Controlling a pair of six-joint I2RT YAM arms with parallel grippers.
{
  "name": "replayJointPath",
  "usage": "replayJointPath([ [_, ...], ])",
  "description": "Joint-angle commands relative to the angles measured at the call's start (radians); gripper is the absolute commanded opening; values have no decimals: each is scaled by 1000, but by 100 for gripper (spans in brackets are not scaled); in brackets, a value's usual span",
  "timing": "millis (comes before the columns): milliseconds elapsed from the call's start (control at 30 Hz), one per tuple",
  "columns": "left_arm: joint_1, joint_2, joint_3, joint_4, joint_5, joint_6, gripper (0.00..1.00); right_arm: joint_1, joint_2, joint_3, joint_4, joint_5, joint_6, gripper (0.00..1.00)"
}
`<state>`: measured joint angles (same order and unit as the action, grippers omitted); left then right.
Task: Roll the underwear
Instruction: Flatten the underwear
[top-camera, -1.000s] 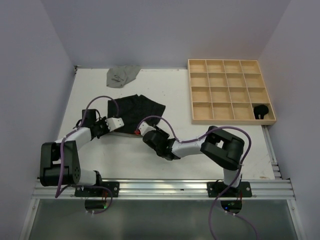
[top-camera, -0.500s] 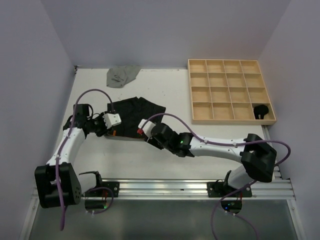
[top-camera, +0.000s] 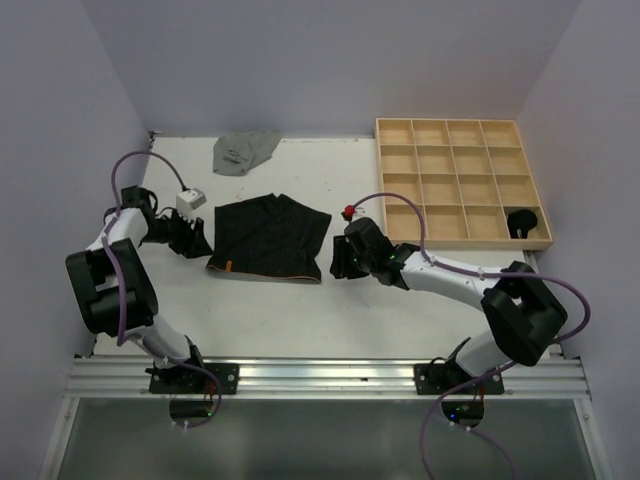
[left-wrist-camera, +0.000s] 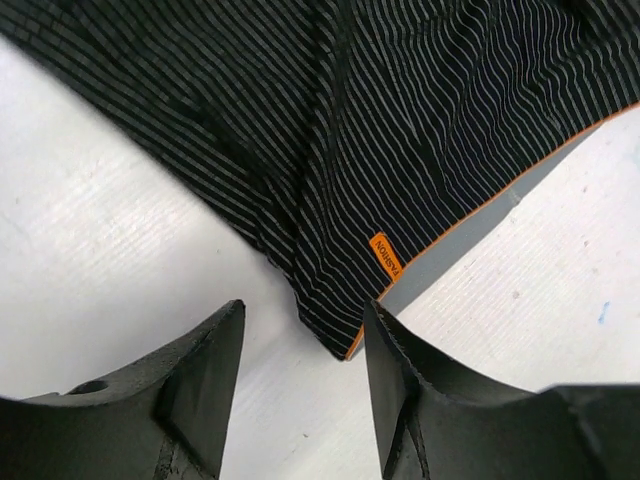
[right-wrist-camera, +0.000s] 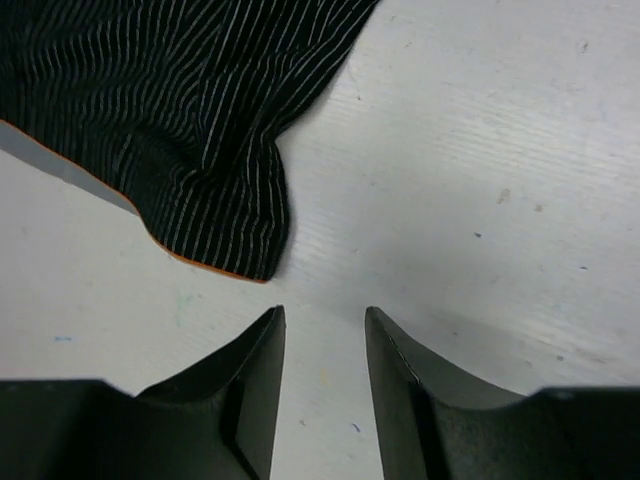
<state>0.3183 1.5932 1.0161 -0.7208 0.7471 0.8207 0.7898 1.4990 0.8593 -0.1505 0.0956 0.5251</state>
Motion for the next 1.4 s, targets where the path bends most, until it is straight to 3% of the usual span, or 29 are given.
replayJointPath([
  [0,73,82,94,-144,139,-66,55,-17,26,-16,138,-108,246,43],
  [233,107,162,88,-155,172,-74,58,-24,168,-45,313,-177,426,47],
  [533,117,277,105,-200,244,-66,59,-31,260,-58,339,-177,486,47],
  [667,120,312,108,-212,247,-63,59,-32,296,-85,388,-220,516,42],
  [933,148,283,70,-134,111,-147,45,-32,305,-117,393,-252,517,30],
  [1167,174,307,78,-141,97,-141,31,-32,254,-132,315,-251,483,45],
  [1367,176,323,85,-169,104,-117,23,-32,305,-155,365,-276,526,43],
])
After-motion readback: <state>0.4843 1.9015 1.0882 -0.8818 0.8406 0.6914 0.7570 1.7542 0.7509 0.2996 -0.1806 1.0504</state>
